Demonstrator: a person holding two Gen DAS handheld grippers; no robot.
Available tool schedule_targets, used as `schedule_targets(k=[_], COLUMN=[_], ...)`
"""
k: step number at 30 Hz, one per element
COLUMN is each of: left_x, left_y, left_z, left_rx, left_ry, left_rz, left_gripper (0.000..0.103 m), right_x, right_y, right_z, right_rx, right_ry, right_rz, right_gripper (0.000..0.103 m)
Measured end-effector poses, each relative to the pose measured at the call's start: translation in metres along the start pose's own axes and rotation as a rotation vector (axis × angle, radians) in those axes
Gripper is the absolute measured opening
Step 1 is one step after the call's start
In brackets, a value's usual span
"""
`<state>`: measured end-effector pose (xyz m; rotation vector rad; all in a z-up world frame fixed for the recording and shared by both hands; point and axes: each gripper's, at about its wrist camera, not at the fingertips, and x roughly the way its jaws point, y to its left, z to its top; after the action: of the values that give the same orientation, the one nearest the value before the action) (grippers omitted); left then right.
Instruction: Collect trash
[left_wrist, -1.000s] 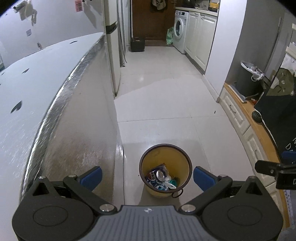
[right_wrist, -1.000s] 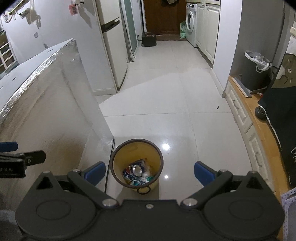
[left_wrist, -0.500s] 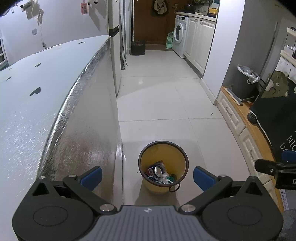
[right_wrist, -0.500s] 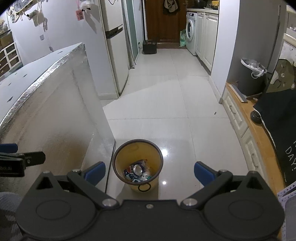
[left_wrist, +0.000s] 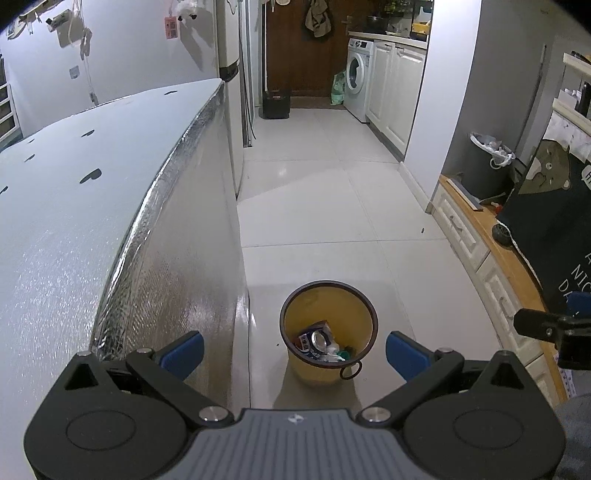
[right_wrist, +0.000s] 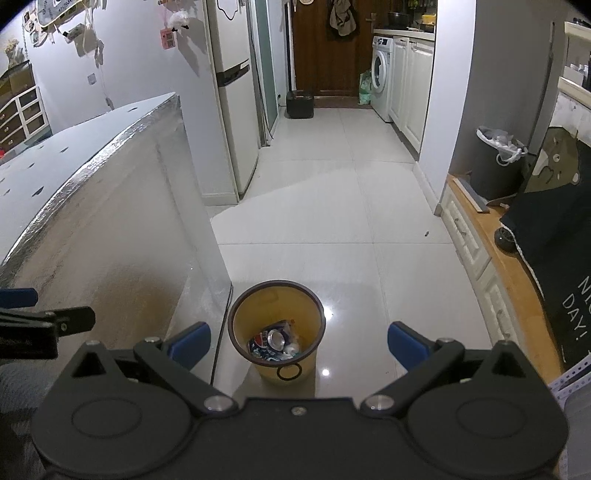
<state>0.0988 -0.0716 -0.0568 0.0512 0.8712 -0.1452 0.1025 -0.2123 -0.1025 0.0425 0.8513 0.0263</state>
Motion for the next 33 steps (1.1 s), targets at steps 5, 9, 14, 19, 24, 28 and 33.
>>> schedule_targets(k=[5,9,14,19,24,28,33], left_x=[-0.0011,-0.002,-0.002,-0.0011,-0.0004,-0.0006,-0.0013], left_y=[-0.0002,-0.0011,-0.0021,-0.0023,-0.0024,-0.0026,-0.0026], left_z=[-0.0012,-0.0044,-0.0046,-0.0045,-0.0039,-0.004,-0.0046], left_rx=[0.001,0.007,0.011,0.013,0.012,0.013,0.012], left_ry=[-0.009,-0.017,-0.02,-0.019,-0.022,-0.022,-0.024], left_rz=[0.0,0.003,0.006,0.007,0.006,0.006,0.003], left_gripper=[0.103,0.103,0.103,0.103,0.103,0.103,0.103], right_x=[-0.0015,-0.0038,-0.0022,-0.0012,-0.0009,-0.0008,-0.0006], right_y=[0.003,0.0029,0.0026,0.0033,0.0046,0.0054,0.0034], right_z=[-0.0048,-0.0056,-0.0065,-0.0075,-0.0084,-0.0085,-0.0082], right_rx=[-0.002,0.01,0.012,0.006,0.005,0.004,0.012], right_ry=[-0.006,-0.014,-0.013,-0.016,-0.015,-0.015,-0.015], right_rz=[-0.022,-0.011,-0.019,-0.027,-0.03,-0.034,-0.033], right_gripper=[0.103,0.103,0.103,0.103,0.103,0.103,0.103])
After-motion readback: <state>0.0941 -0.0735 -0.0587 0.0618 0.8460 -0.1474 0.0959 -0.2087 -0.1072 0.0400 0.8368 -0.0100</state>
